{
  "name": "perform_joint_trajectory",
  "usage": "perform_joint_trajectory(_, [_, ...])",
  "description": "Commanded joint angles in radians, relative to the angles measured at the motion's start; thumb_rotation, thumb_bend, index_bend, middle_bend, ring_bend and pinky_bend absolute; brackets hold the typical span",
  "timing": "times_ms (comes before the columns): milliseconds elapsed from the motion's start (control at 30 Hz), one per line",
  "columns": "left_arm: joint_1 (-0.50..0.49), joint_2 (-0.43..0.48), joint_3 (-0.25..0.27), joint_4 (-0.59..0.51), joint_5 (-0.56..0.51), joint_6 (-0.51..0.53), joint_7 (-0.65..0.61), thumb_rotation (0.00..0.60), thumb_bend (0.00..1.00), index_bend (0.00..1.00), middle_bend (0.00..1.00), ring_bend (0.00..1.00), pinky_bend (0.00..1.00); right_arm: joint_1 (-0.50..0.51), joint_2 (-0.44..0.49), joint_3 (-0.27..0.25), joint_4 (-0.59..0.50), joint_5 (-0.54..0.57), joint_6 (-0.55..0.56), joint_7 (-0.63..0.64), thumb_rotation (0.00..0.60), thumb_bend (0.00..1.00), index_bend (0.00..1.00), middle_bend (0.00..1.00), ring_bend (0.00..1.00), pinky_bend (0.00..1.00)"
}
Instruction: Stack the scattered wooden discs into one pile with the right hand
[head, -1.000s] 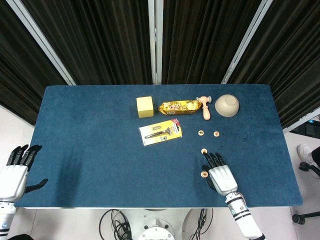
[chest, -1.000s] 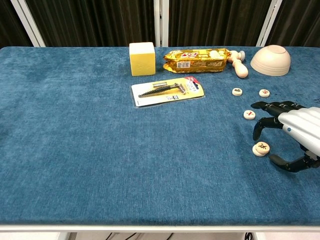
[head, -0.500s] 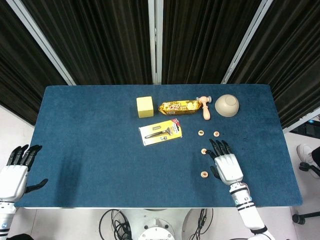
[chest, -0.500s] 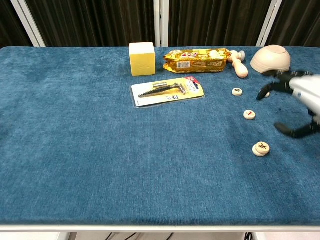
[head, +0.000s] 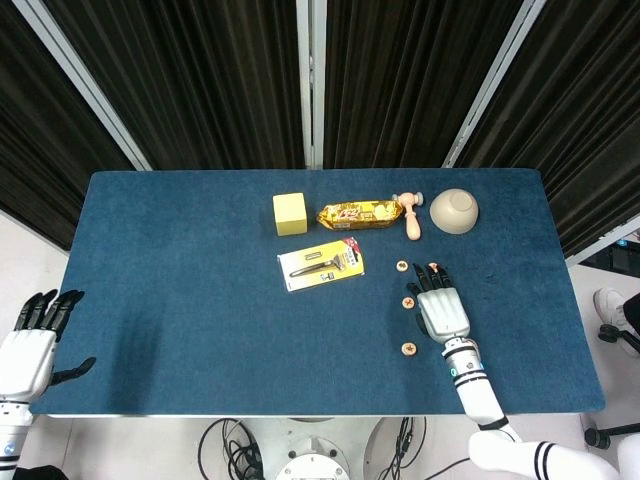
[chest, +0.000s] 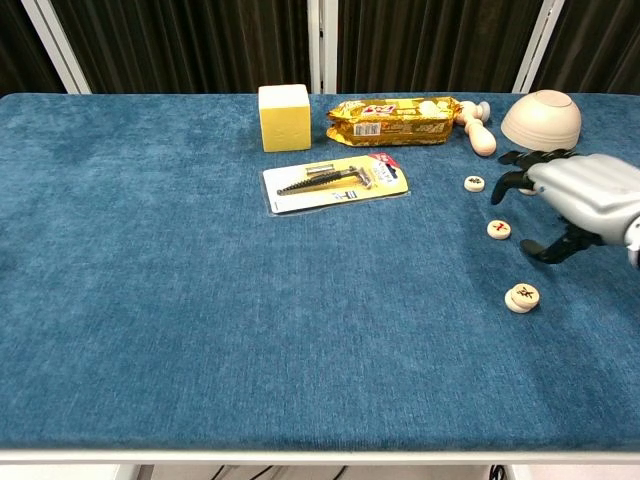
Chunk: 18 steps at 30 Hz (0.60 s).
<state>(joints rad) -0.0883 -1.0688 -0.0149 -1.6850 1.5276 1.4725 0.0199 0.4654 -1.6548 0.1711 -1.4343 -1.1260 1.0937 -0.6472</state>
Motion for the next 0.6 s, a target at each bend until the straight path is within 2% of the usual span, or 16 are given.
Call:
perform_joint_trajectory(33, [0.000, 0.000, -0.001, 0.002, -0.004, -0.003, -0.005, 0.600, 0.13, 0.10, 0.09, 0.00, 0.00, 0.017, -0.026, 0.000, 0.030, 0.005, -0.007, 0.001, 0.600, 0.33, 0.30, 0.00, 0.00, 0.00])
perform_joint_trajectory(600, [-0.004, -0.002, 0.000, 0.009, -0.012, -0.015, -0.017, 0.600, 0.13, 0.10, 0.09, 0.00, 0.00, 0.018, -0.088, -0.030, 0.128, -0.030, 0.038, 0.065, 0.600, 0.33, 0.43, 0.02, 0.00, 0.00])
